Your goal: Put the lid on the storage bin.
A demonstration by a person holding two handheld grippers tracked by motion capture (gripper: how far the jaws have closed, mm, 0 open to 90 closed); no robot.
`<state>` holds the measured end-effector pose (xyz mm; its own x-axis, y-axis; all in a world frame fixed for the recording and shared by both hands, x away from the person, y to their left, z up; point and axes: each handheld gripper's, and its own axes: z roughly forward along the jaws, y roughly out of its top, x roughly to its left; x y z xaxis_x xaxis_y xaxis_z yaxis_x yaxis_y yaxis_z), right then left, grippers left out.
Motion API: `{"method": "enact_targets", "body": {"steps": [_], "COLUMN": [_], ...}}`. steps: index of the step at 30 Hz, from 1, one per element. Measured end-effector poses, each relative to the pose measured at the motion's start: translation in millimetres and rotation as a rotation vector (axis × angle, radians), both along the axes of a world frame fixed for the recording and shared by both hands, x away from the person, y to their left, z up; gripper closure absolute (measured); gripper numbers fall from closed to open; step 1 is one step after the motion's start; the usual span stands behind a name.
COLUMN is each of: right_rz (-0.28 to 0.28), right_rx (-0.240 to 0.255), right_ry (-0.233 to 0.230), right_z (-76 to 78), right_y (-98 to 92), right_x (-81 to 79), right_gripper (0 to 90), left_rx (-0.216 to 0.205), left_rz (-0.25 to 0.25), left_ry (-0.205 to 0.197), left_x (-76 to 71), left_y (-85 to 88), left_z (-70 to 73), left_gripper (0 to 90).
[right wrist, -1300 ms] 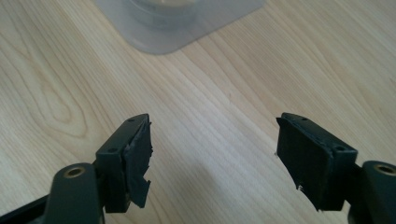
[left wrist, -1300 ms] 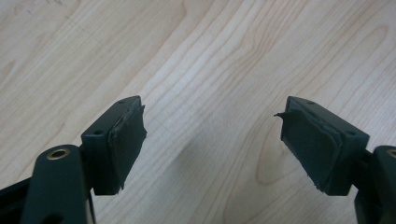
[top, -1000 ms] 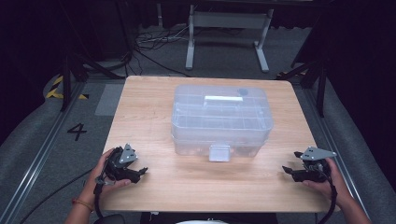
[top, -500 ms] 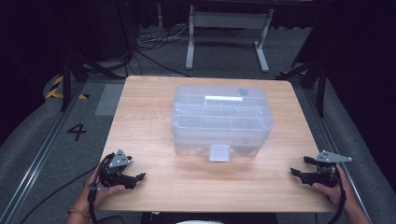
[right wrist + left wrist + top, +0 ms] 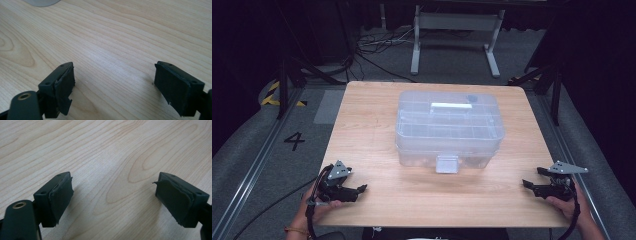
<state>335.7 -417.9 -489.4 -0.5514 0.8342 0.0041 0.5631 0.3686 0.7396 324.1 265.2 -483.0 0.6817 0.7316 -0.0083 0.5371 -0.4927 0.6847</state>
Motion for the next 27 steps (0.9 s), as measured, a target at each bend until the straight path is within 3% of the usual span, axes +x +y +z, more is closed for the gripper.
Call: {"method": "enact_targets", "body": {"steps": [12,23,27], "right_rz": [-0.005,-0.005,-0.008], "right_rx": [-0.002,-0.002,-0.003], "right_ry": [0.000,0.000,0.001], "right_z": [0.0,-0.1,-0.1], "right_y": [0.5,0.4,0.3], "right_x": [0.2,0.4,0.6], "right_gripper": [16.6,16.3,15.7], "left_rx": [0.001,0.023,0.017], "left_rz": [0.015,0.044,0.063], "left_ry": [-0.001,0.025,0.032], "left_x": [1.7,9.2,8.7], "left_y": [-3.1,-12.7,-14.6], "left_z": [-0.5,-1.8,-1.9], "left_gripper": [13.4,0.1,0.0]}}
